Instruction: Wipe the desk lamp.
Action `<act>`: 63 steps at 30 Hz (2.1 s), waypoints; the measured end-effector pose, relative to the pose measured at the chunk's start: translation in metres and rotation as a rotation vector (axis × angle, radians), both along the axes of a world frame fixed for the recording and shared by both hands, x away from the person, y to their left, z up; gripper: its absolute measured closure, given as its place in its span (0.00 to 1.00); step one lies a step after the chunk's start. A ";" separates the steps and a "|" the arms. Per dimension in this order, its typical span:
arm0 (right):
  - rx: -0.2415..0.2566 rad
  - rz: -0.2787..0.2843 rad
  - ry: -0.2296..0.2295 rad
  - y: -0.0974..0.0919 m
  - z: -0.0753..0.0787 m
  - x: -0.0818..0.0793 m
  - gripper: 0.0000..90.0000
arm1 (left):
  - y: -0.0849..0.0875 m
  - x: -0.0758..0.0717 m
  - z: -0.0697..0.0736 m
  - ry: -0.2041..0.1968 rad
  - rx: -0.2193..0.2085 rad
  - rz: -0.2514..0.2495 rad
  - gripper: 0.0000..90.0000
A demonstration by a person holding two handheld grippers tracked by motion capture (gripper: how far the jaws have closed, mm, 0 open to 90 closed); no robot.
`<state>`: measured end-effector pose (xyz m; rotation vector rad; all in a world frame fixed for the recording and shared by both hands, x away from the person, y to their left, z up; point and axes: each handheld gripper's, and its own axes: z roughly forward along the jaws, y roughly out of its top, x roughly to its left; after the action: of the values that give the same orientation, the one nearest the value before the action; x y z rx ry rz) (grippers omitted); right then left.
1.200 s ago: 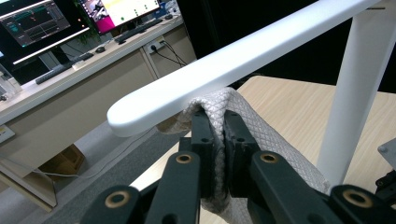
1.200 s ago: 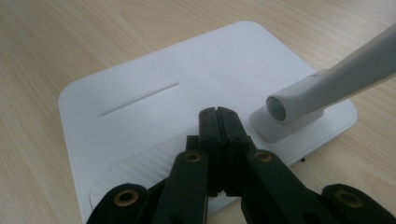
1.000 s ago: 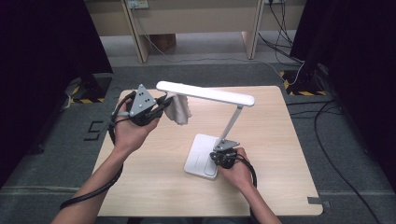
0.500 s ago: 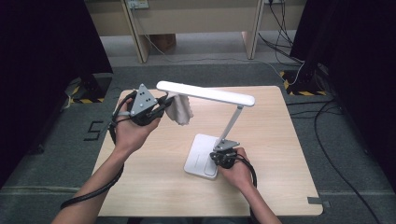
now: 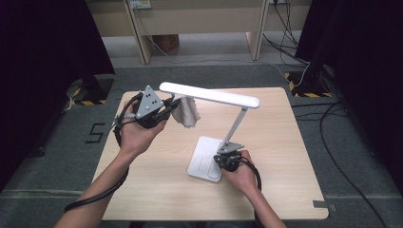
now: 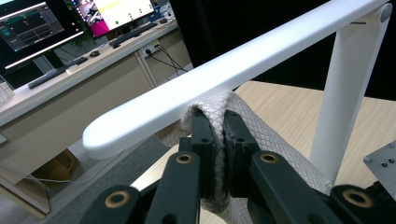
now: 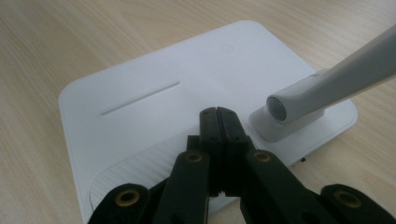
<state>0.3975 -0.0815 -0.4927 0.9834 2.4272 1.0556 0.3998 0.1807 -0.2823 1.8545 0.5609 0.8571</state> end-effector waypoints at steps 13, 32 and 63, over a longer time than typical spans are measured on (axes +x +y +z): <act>0.003 0.002 -0.001 0.000 0.000 0.000 1.00 | -0.010 -0.001 0.000 -0.005 0.010 -0.026 0.94; 0.002 0.002 -0.001 0.000 0.000 0.000 1.00 | -0.024 -0.003 0.000 -0.009 0.006 -0.051 0.94; 0.005 0.004 -0.004 -0.001 0.000 0.001 1.00 | -0.045 -0.005 0.000 -0.013 0.009 -0.095 0.94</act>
<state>0.3981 -0.0821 -0.4931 0.9775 2.4259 1.0639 0.3948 0.1357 -0.2825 1.8668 0.4579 0.8088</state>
